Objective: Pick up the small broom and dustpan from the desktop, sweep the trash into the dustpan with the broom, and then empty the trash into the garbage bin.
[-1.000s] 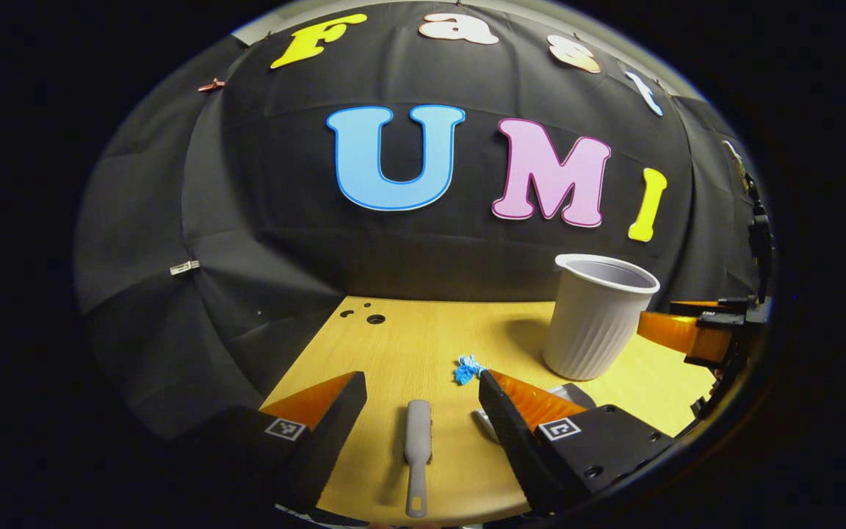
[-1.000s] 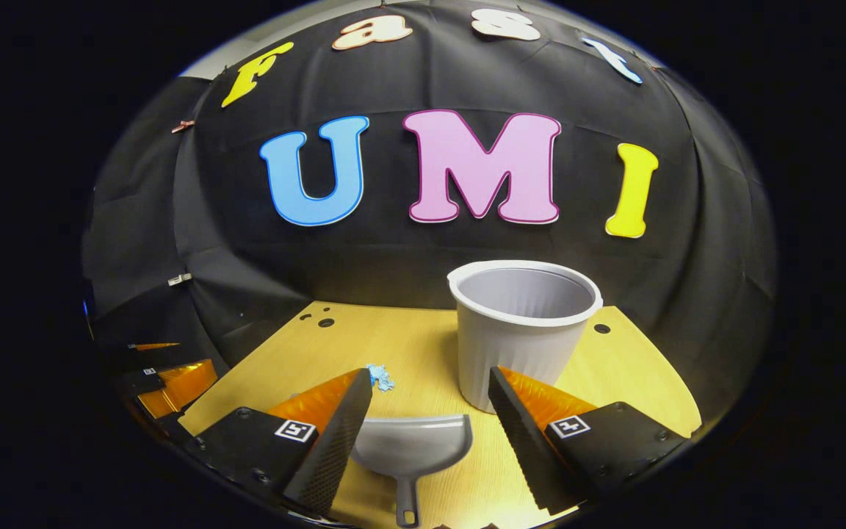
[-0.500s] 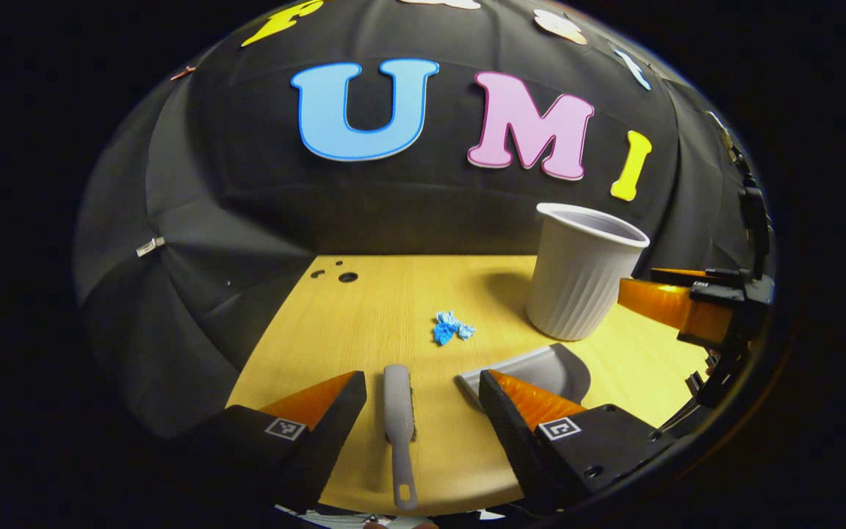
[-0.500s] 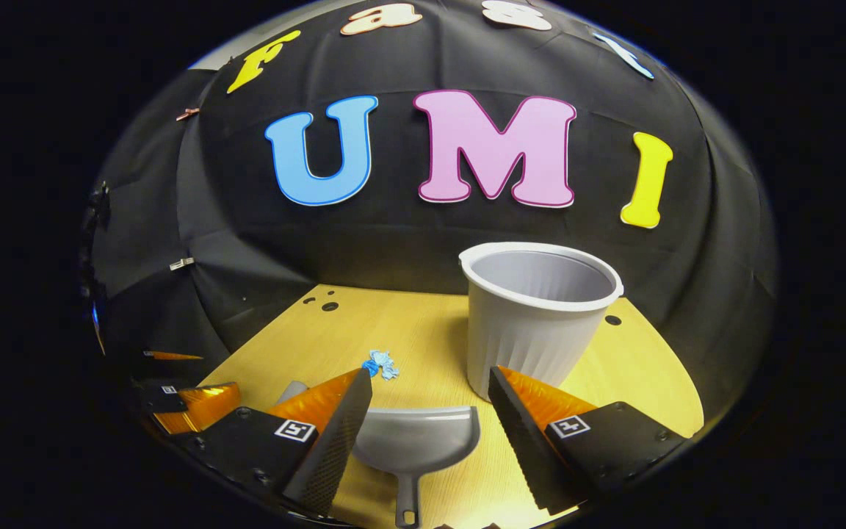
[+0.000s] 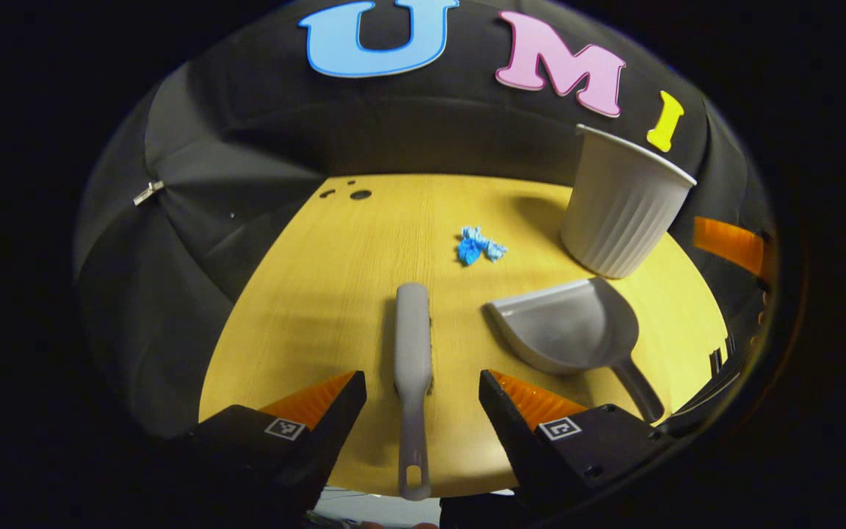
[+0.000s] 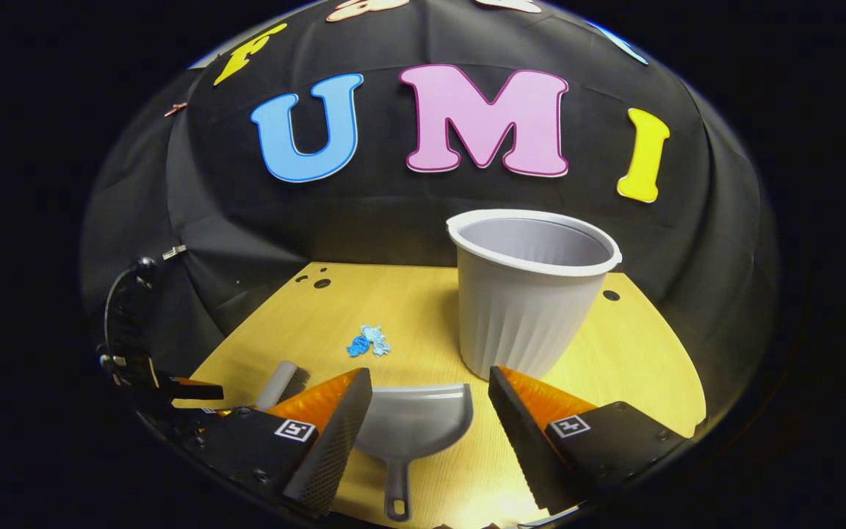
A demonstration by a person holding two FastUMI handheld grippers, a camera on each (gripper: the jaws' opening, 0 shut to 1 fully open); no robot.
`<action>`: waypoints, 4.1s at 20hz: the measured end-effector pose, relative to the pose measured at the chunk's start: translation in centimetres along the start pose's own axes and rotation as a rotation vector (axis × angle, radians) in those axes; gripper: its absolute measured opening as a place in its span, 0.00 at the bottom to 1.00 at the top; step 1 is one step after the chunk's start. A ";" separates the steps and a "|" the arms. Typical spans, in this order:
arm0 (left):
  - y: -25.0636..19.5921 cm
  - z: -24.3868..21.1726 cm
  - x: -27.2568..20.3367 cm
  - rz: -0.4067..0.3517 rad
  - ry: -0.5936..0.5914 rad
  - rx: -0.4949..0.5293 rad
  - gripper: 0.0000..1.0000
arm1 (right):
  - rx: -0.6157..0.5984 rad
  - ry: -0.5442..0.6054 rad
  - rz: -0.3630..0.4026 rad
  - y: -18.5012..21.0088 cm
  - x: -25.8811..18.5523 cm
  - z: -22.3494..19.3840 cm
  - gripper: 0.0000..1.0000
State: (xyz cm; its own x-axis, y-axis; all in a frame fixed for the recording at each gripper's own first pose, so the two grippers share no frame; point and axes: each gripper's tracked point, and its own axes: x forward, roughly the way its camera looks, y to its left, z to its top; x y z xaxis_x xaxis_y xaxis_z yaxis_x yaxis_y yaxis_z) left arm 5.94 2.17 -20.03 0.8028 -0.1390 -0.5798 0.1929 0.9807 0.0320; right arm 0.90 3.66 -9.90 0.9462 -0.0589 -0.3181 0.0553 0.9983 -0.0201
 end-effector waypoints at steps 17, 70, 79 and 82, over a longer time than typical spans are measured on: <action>1.5 -5.7 7.0 -0.011 0.361 0.097 0.98 | 0.086 0.183 -0.017 -1.4 -1.3 -6.3 0.99; 4.3 4.4 7.8 -0.065 0.198 0.140 0.24 | -0.015 0.768 0.062 2.3 6.7 -22.1 0.37; 3.3 11.1 16.5 -0.085 0.244 0.352 0.24 | -0.160 0.771 0.148 -0.6 4.5 -20.9 0.33; 2.0 12.4 19.4 -0.095 0.269 0.428 0.24 | -0.209 0.766 0.173 -1.2 4.3 -21.0 0.33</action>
State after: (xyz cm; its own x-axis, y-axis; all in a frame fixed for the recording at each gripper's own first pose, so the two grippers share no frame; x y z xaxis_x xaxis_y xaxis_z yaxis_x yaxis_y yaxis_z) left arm 28.91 -0.27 -21.16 0.6082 -0.1290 -0.7832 0.5166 0.8134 0.2673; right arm -1.80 2.22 -31.13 0.4506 0.0360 -0.8920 -0.2041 0.9769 -0.0636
